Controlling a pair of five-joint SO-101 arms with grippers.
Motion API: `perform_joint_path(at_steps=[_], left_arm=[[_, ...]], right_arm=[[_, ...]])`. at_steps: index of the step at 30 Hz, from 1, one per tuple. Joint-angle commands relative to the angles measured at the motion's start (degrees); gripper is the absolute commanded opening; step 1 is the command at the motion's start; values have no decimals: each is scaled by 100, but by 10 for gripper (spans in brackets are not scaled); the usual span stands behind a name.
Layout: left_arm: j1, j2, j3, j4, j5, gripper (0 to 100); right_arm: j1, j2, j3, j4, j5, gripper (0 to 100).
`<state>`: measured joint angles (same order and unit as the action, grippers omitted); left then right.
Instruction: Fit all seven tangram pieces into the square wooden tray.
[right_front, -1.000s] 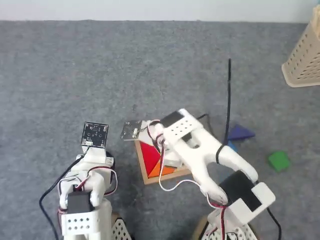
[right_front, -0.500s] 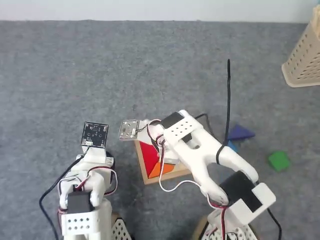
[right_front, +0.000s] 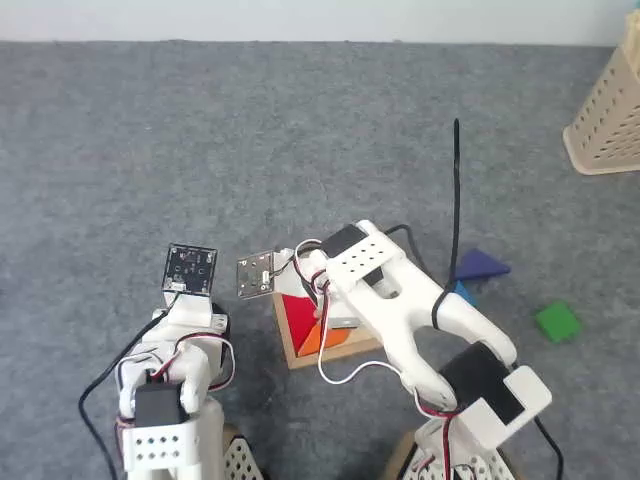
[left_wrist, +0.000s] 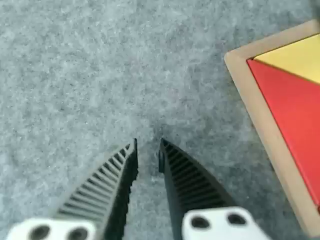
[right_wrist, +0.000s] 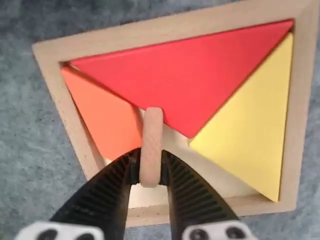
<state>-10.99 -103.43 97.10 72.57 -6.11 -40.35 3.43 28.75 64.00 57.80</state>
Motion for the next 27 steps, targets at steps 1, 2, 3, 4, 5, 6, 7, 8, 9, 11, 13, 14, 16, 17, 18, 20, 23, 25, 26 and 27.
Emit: perform_joint_path(at_steps=[1, 2, 3, 4, 5, 6, 7, 8, 9, 11, 13, 14, 16, 17, 18, 20, 23, 25, 26, 27], left_arm=[[9, -132, -48, 0, 44, 71], [9, -132, -48, 0, 44, 71], [9, -132, -48, 0, 44, 71], [9, -132, -48, 0, 44, 71], [9, -132, -48, 0, 44, 71], [9, -132, -48, 0, 44, 71], [9, -132, -48, 0, 44, 71], [9, -132, -48, 0, 44, 71], [9, -132, -48, 0, 44, 71], [9, -132, -48, 0, 44, 71], [9, -132, -48, 0, 44, 71], [9, -132, -48, 0, 44, 71], [9, -132, -48, 0, 44, 71], [9, -132, -48, 0, 44, 71], [9, -132, -48, 0, 44, 71], [9, -132, -48, 0, 44, 71], [9, -132, -48, 0, 44, 71], [9, -132, -48, 0, 44, 71], [9, -132, -48, 0, 44, 71], [9, -132, -48, 0, 44, 71]], right_arm=[[75, -409, -62, -66, 132, 6], [75, -409, -62, -66, 149, 6], [75, -409, -62, -66, 149, 6], [75, -409, -62, -66, 149, 6], [75, -409, -62, -66, 149, 6], [84, -409, -62, -66, 149, 6], [84, -409, -62, -66, 132, 6], [84, -409, -62, -66, 132, 6], [84, -409, -62, -57, 123, 6], [84, -409, -79, 57, 123, 7], [84, -409, -255, 365, 132, 7], [84, -409, -378, 549, 141, 7], [84, -409, -633, 892, 141, 7], [84, -409, -730, 998, 141, 7], [84, -409, -809, 1103, 141, 7], [84, -409, -879, 1147, 123, 32], [84, -356, -870, 1138, 123, 102], [75, -356, -862, 1138, 132, 127], [75, -356, -862, 1138, 141, 125], [75, -356, -862, 1138, 141, 122]])
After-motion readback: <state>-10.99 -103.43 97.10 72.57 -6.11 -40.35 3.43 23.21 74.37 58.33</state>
